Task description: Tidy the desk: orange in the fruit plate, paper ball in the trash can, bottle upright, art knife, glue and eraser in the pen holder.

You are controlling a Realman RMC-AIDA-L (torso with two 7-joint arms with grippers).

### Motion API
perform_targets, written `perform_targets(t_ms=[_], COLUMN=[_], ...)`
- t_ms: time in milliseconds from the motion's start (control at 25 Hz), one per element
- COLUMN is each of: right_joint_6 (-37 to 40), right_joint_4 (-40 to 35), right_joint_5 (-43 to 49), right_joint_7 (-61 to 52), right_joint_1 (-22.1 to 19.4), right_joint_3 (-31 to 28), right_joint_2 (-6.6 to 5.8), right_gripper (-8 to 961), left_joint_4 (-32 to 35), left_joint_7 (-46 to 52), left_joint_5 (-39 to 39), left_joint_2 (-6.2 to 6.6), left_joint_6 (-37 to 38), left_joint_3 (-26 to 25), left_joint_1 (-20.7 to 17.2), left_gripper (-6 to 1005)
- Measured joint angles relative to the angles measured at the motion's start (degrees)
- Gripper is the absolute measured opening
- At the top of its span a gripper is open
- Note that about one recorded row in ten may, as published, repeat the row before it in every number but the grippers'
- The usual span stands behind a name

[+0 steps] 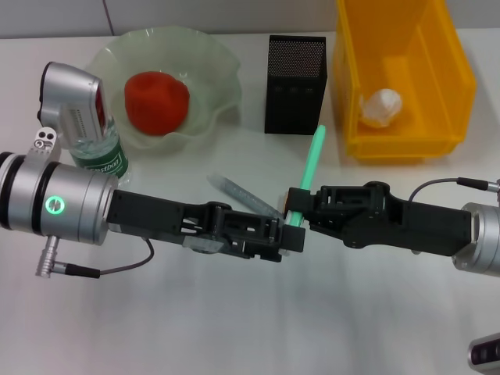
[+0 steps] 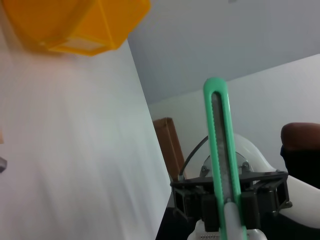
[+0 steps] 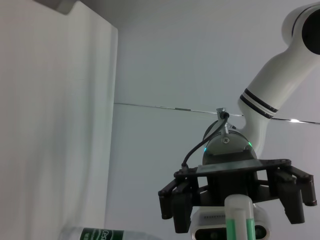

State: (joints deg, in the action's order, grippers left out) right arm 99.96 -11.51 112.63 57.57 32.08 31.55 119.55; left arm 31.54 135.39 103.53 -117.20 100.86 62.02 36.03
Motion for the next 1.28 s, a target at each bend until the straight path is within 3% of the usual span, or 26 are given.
perform_targets(t_ms=[240, 880, 1280], right_joint_6=[-0.1, 0.1, 1.13], right_joint_4=[0.0, 0.02, 0.08], right_joint_5=[-0.02, -0.05, -0.9], right_joint_7=[0.0, -0.97, -6.03], right_joint_1=[0.0, -0.6, -1.14], right_joint_3=[-0.08, -0.75, -2.17], right_joint_2=[-0.02, -0.21, -0.2], right_gripper=[190, 190, 190], left_joint_4=[0.19, 0.14, 0.38], left_joint_7=[-1.48, -23.55, -38.07], left_joint_5=[0.01, 0.81, 2.21], left_joint_2=[0.05, 0.68, -0.69], left_joint_6=[0.63, 3.1, -2.67], left_joint_3=[0.22, 0.4, -0.05], left_joint_1=[-0.08, -1.44, -3.86], left_gripper=[800, 799, 800])
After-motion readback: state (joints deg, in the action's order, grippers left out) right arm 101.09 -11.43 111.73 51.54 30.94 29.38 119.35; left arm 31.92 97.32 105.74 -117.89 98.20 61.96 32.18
